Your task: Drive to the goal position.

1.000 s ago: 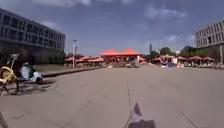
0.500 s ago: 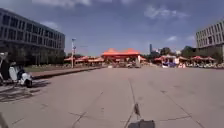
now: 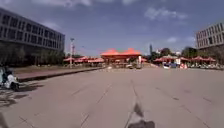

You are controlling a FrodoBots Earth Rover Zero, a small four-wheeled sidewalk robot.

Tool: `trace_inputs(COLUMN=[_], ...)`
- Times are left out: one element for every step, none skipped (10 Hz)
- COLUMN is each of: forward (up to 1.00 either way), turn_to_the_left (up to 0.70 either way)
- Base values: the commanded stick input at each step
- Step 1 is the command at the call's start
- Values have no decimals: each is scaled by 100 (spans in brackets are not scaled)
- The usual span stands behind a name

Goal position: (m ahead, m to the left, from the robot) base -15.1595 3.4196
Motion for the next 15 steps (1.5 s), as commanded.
trace_inputs(forward=[100, 100, 100, 100, 100, 100, 100, 100, 100, 100, 100, 100, 100, 100, 100], turn_to_the_left=[0, 12, 27, 27, 27, 27, 27, 27, 27, 27, 27, 21, 2, 0, 0])
